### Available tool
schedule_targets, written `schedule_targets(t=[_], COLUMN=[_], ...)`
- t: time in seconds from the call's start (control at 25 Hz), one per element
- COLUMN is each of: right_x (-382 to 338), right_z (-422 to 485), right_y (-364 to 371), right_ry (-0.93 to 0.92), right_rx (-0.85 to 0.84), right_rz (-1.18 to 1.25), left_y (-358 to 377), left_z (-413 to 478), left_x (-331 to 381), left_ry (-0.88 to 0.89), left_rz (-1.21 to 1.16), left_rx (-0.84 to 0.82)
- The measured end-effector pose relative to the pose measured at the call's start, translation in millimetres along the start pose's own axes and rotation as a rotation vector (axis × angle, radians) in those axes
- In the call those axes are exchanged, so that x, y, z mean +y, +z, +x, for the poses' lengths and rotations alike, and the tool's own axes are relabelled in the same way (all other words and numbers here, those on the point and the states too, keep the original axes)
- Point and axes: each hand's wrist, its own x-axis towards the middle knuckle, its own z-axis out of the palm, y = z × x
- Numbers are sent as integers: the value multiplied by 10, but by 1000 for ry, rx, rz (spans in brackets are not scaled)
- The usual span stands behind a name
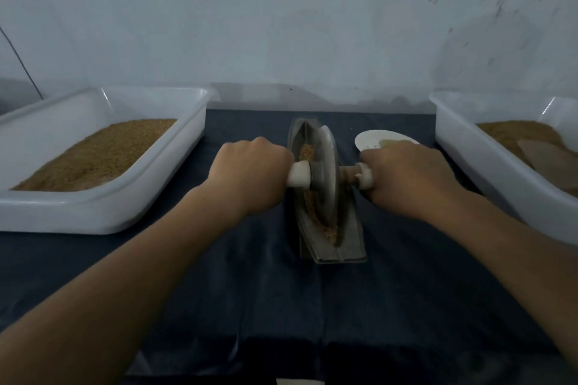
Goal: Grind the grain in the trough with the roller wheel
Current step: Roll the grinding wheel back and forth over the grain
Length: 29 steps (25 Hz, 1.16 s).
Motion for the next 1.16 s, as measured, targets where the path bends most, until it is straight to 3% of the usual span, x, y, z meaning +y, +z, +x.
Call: schedule_targets(t=[0.12,0.32,0.48,0.72,0.84,0.92,1.04,1.16], right_x=[14,-45,-39,63,25,-9,5,38], right_z=[-156,316,480,-212,-24,297,623,441], right_y=[-90,150,124,-100,-37,67,213,227], right_ry=[-30,60,68,9,-15,24,61,22], right_rx=[60,-19,-94,-74,11,-28,-102,-4], right_rz=[-40,47,93,58,-53,-29,37,5], left_y=[-84,148,98,-81,81,207,295,245], left_z=[-69,328,482,-64,60,301,544,482], left_x=[-6,-28,-63,-36,-61,-93,-126,-131], left_ry=[39,-84,-72,132,31,-52,-97,-52], left_rz=[51,-33,-11,64,-13,-42,-33,-16], left_rx=[61,-96,-151,101,-13,-77,-86,-65])
